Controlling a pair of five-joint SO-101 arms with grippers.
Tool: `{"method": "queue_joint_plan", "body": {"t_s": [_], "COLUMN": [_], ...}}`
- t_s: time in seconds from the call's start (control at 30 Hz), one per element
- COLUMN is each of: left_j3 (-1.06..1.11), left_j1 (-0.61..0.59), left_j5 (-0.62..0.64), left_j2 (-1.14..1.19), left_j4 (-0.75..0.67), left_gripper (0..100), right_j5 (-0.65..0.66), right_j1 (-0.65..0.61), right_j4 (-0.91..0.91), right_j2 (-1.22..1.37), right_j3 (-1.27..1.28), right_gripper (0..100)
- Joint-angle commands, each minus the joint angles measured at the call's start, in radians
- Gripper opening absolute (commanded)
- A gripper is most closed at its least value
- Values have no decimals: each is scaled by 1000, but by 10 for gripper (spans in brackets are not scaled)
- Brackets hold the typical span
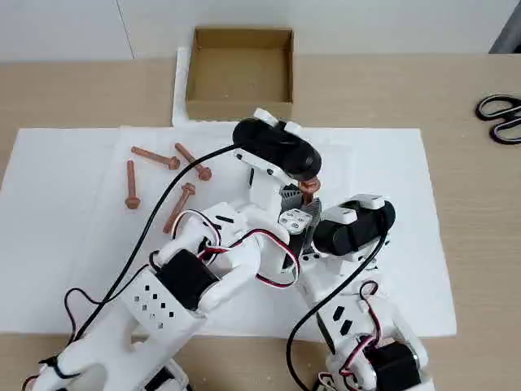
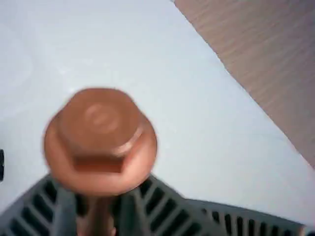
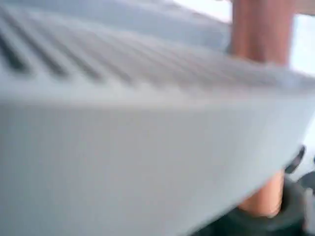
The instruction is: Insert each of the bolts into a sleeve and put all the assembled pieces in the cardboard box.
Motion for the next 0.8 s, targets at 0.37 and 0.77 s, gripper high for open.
{"method": "queue_joint_plan", "body": {"t_s": [0.37,0.77], "left_j3": [-4,-5], "left_j1": [5,5], "left_j5": [-38,-46], "left_j2": [-20,-20], "left_j4": [9,57], "left_gripper": [6,6], "right_j5": [32,97], "right_j1": [-31,-33], "right_j4": [-77,-99], "right_j2": [-12,-12], "right_j3": [-12,-9], "right_gripper": [5,5]}}
